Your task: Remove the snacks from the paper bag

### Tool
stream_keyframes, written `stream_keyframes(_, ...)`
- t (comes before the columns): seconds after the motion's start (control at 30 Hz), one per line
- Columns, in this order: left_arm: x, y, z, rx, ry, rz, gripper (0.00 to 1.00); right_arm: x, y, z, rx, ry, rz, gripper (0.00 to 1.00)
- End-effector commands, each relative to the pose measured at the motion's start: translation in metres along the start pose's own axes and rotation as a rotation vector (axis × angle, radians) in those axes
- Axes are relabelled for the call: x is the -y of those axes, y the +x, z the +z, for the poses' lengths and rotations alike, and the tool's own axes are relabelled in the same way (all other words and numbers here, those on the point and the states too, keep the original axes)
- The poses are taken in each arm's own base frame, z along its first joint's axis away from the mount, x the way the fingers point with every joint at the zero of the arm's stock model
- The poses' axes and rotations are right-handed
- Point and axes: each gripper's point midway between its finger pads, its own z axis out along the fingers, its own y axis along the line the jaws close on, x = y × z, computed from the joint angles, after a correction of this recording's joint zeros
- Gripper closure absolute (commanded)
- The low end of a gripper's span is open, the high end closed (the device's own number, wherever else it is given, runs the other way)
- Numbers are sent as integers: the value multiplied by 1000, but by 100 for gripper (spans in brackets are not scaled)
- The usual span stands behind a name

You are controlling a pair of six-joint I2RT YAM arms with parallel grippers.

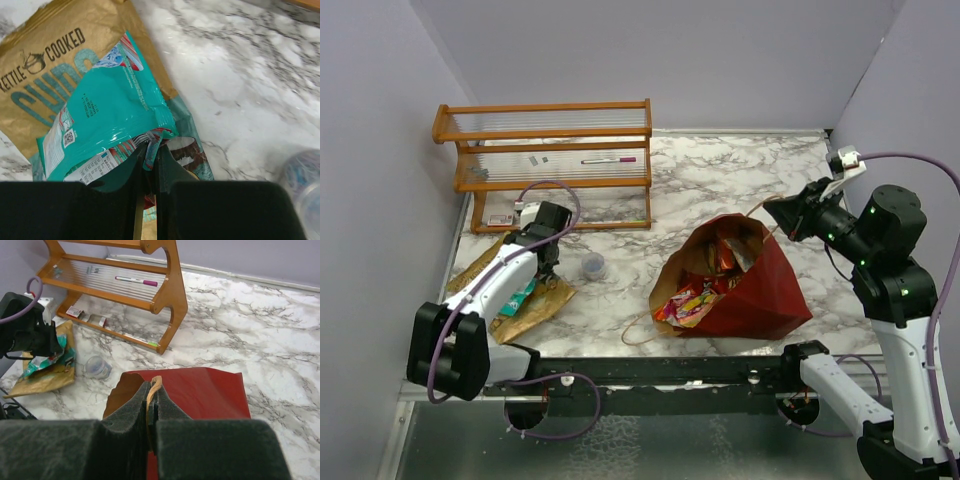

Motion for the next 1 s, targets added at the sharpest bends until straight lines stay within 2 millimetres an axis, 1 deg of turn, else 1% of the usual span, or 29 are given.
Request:
stream_keyframes(0.0, -20, -4, 15, 11, -29, -130, 100, -5, -16, -3, 63, -16, -34, 98)
stream_keyframes(0.07, -22, -7, 14, 12, -12, -145, 100, -5, -14, -1, 57, -22, -31, 98)
stream_keyframes(0.17, -10, -14, 4, 14, 76, -149, 100, -5, -11, 1, 48, -29, -23, 98)
stream_keyframes(0.2, -5, -15, -2, 7, 111, -148, 97, -5, -11, 2, 46, -31, -21, 98)
stream_keyframes(0.23, -2, -18, -8, 12, 142, -152, 90, -5, -10, 2, 46, -32, -21, 98)
stream_keyframes(0.27, -1, -20, -14, 17, 163, -165, 80, -6, -11, 1, 50, -32, -22, 98)
stream_keyframes(0.3, -1, -23, -21, 30, 180, -182, 68, -6, -12, 1, 51, -32, -21, 98)
stream_keyframes(0.4, -5, -30, -40, 78, 218, -254, 39, -6, -14, -2, 59, -26, -25, 98)
stream_keyframes(0.47, -8, -32, -52, 97, 244, -279, 23, -6, -15, -3, 59, -23, -28, 98)
stream_keyframes(0.5, -8, -33, -59, 103, 262, -282, 20, -6, -15, -3, 58, -20, -28, 98)
stream_keyframes(0.6, -2, -39, -80, 104, 346, -270, 16, -7, -16, -4, 60, -24, -31, 98)
stream_keyframes(0.67, 8, -47, -101, 130, 458, -267, 16, -9, -17, -4, 59, -38, -33, 98)
stream_keyframes(0.7, 19, -52, -116, 149, 552, -260, 16, -12, -17, -4, 60, -55, -44, 98)
stream_keyframes(0.73, 32, -56, -136, 173, 680, -250, 17, -15, -17, -4, 62, -74, -53, 98)
stream_keyframes(0.77, 42, -60, -153, 191, 778, -250, 17, -17, -18, -4, 65, -87, -60, 98)
stream_keyframes(0.83, 63, -65, -187, 214, 992, -253, 22, -20, -19, -5, 71, -102, -63, 98)
stream_keyframes(0.9, 79, -67, -219, 234, 1187, -240, 26, -22, -19, -6, 75, -109, -61, 98)
stream_keyframes(0.97, 88, -65, -247, 290, 1335, -201, 27, -22, -20, -6, 76, -110, -56, 98)
